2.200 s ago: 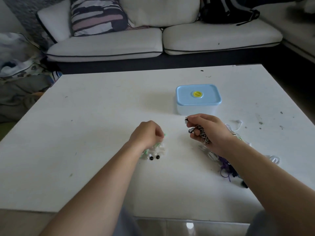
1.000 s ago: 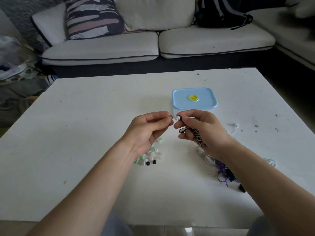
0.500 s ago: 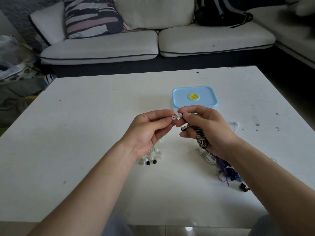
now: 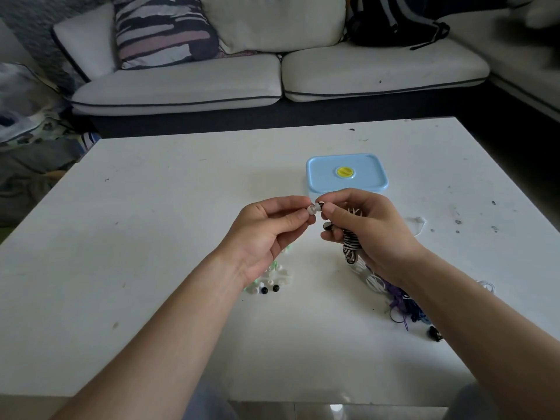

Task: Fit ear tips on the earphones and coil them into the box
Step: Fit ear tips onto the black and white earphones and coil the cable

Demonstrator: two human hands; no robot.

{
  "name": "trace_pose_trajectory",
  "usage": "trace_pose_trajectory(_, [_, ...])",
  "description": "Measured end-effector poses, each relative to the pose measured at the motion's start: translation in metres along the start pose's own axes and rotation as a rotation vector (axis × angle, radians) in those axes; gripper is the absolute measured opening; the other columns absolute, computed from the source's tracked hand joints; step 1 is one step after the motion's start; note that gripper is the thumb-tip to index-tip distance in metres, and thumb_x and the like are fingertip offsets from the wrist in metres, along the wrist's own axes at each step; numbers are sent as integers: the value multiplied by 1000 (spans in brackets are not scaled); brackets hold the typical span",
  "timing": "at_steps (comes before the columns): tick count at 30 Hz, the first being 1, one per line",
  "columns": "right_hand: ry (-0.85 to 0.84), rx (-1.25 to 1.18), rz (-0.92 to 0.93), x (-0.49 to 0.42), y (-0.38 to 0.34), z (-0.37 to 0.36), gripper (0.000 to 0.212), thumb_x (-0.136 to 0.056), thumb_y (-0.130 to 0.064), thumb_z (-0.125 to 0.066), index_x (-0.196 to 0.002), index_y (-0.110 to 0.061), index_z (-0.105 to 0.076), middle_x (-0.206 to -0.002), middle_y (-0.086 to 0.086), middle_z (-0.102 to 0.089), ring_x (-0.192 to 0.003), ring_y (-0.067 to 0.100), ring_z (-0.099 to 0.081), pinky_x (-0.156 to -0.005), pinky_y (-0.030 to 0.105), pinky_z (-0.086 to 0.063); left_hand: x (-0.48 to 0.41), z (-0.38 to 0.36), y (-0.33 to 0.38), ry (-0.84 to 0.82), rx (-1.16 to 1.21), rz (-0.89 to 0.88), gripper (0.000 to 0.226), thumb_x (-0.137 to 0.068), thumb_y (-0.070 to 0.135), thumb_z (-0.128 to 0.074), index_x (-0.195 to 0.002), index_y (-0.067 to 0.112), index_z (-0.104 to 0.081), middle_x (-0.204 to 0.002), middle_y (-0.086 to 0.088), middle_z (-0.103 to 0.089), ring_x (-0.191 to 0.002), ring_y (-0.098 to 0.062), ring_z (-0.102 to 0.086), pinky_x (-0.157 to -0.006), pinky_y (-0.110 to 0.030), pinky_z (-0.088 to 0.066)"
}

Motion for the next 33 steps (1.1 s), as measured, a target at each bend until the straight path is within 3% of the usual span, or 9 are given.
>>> trace_pose_trajectory(8, [-32,-2,0,0,-1,2,11,-91,-3,-64,-89,-7,-75,-81,10,-64,-53,12,-52,-71,30,-58,0,-1,-1,-12,-5,0,18,-85,-9,-63,-93,5,-71,-85,-8,-76,-78,-14,-73,-77,-19,-58])
trace_pose_trajectory(14, [-70,-30,-45,0,-3,4,11,-92,-2,-63,-89,-3,-74,-77,7,-64,-52,11,-50,-70,28,-57,1,-1,0,-33,-28,-12,17,-82,-9,-65,-88,5,-70,-81,-10,-75,-74,-15,-73,-70,-19,-57])
trace_pose_trajectory(22, [-103,-56,-74,1,-2,6,10,-91,-1,-63,-94,3,-71,-71,5,-64,-55,12,-50,-68,25,-55,0,-2,-2,-42,-55,-57,18,-66,2,-73,-83,6,-70,-78,-10,-74,-71,-16,-73,-68,-19,-56])
trace_pose_trajectory(27, [-73,-57,-50,1,-1,4,9,-90,0,-63,-91,1,-72,-70,6,-66,-55,12,-50,-67,25,-55,-2,-4,-4,-7,-39,-62,14,-79,-9,-66,-83,4,-68,-77,-9,-75,-71,-17,-74,-67,-19,-56])
trace_pose_trajectory(33, [-24,32,-2,1,2,5,10,-90,-4,-68,-86,-8,-76,-74,5,-69,-67,15,-61,-70,27,-55,-3,-5,-6,3,-8,-49,21,-61,3,-74,-82,5,-70,-77,-9,-75,-72,-17,-73,-68,-18,-56])
Point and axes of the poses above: each hand's wrist, its own x-axis away from the middle knuckle, its own z-axis out of the back of the hand, y = z × x, the point moved 1 cm from there along -x, towards the middle knuckle
